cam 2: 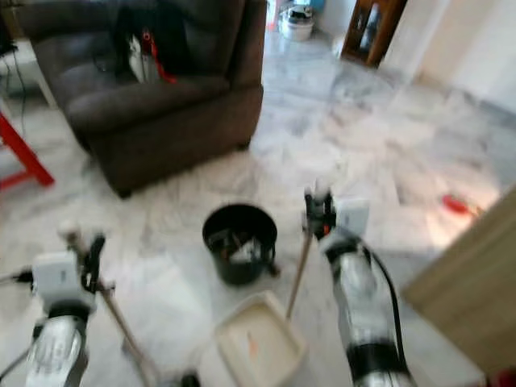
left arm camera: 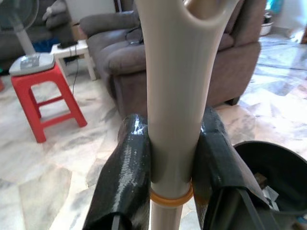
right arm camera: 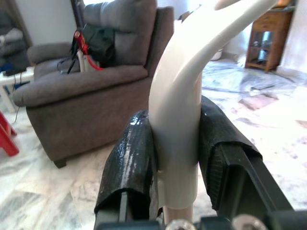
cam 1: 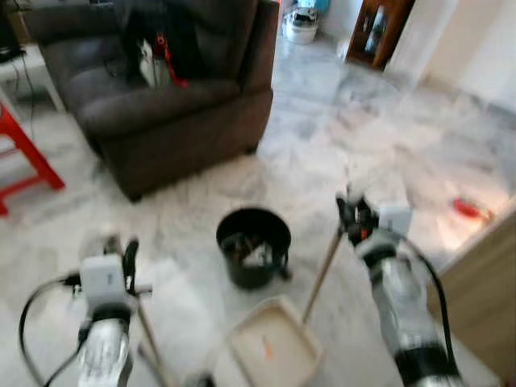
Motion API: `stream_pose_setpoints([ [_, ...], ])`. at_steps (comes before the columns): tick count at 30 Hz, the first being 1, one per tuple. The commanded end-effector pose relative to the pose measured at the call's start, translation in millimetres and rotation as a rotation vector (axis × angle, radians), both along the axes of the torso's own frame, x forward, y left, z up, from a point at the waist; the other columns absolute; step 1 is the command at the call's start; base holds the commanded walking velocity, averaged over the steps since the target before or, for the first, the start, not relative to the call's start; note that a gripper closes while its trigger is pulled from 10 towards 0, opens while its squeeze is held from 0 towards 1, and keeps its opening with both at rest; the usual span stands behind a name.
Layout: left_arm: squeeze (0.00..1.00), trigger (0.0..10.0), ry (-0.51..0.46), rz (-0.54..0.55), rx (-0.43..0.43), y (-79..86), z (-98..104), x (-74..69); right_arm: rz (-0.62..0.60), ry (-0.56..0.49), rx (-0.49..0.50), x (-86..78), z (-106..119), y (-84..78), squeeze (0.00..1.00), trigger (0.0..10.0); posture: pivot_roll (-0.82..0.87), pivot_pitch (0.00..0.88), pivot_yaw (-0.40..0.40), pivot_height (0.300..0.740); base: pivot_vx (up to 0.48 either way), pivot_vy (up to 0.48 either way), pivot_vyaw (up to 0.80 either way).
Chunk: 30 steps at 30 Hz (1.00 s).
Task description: Sweep floor
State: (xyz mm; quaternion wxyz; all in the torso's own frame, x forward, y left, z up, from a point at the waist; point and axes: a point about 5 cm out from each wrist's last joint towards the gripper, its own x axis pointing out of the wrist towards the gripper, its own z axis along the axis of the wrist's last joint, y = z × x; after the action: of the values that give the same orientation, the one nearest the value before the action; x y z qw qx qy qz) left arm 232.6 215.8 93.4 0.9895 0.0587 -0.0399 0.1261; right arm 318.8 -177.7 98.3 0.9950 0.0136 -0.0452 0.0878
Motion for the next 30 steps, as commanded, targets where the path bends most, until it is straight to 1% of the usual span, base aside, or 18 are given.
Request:
stream_pose_setpoints([
  [1,0.0,10.0,-0.029,-0.009,0.006,-0.8,4.8,1.5,0.001,-0.055,0.003,3.6,12.7,-0.3,0.0,10.0,0.01,0.027,-0.061,0.74,-0.296,0.0,0.0],
  [6,0.0,10.0,-0.029,-0.013,0.008,-1.0,5.1,2.4,-0.003,-0.054,0.003,3.2,12.3,-0.3,0.0,10.0,0.0,0.023,-0.057,0.74,-0.288,0.0,0.0],
  [13,0.0,10.0,-0.031,-0.012,0.011,-1.3,6.1,4.4,-0.02,-0.041,0.007,4.2,12.2,-1.4,0.0,10.0,0.0,0.036,-0.059,0.74,0.0,0.0,0.0],
  [14,0.0,10.0,-0.031,-0.01,0.01,-1.1,6.2,4.4,-0.025,-0.037,-0.006,4.3,11.8,-2.4,0.0,10.0,0.0,0.041,-0.058,0.74,0.0,0.0,-0.8],
  [27,0.0,10.0,-0.03,-0.004,0.009,-1.4,5.8,4.7,-0.04,-0.027,-0.008,5.7,12.2,-0.9,0.0,10.0,0.0,0.047,-0.062,0.74,0.0,0.0,-0.8],
  [30,0.0,10.0,-0.026,-0.002,0.01,-1.4,5.1,4.8,-0.059,-0.027,-0.011,5.6,12.3,-2.8,0.0,10.0,0.0,0.051,-0.064,0.74,0.0,0.0,-0.8],
])
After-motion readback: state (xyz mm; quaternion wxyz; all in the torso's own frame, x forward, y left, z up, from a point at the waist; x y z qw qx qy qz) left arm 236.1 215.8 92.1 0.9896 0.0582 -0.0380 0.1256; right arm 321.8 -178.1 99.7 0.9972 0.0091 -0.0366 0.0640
